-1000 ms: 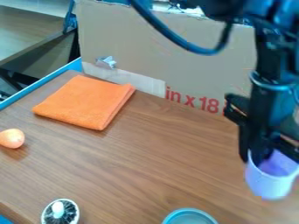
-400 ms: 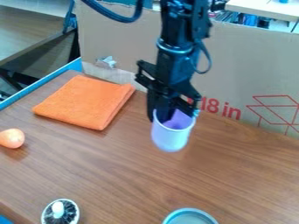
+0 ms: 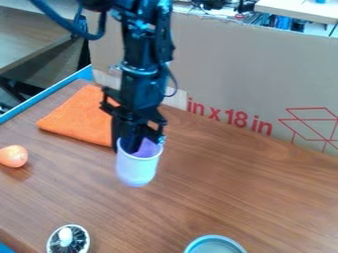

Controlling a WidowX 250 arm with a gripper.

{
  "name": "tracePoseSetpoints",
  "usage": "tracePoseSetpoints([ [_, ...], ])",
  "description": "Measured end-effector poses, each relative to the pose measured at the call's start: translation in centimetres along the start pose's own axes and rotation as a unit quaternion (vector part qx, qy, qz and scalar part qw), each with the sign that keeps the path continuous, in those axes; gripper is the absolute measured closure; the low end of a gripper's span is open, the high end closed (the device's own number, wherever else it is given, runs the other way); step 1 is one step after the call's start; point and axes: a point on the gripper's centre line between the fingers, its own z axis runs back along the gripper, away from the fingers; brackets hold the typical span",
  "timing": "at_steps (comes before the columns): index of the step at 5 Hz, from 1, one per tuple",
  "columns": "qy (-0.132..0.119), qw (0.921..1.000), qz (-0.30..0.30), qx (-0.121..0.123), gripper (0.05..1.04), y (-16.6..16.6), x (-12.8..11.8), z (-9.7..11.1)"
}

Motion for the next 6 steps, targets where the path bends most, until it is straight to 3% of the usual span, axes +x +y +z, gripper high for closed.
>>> tracePoseSetpoints([
  [2, -0.003, 0.9998, -0.019, 0.0, 0.991, 1.9, -2.9, -3.1],
  [4, -0.024, 0.999, -0.036, 0.008, 0.991, 2.7, -3.2, -4.8],
  [6, -0.102, 0.9942, -0.028, 0.022, 0.963, 3.6, -3.5, -5.3],
])
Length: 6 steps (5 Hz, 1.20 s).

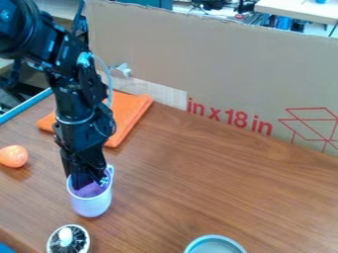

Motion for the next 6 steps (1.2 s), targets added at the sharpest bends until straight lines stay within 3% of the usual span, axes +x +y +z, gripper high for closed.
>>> tracePoseSetpoints([
  [1, -0.005, 0.9998, 0.013, -0.011, 0.765, 0.4, -0.3, 0.1],
  [2, 0.006, 0.9985, 0.031, -0.044, 0.457, -0.3, -0.8, 0.7],
  [3, -0.005, 0.9974, 0.043, -0.058, 0.177, -0.4, -0.2, 2.6],
  [4, -0.025, 0.997, 0.047, -0.056, 0.071, -0.2, 0.2, 5.9],
  [5, -0.016, 0.9995, 0.012, -0.025, 0.075, -1.7, 0.2, 8.9],
  [6, 0.001, 0.9994, -0.005, -0.034, 0.079, -2.8, 0.1, 9.6],
])
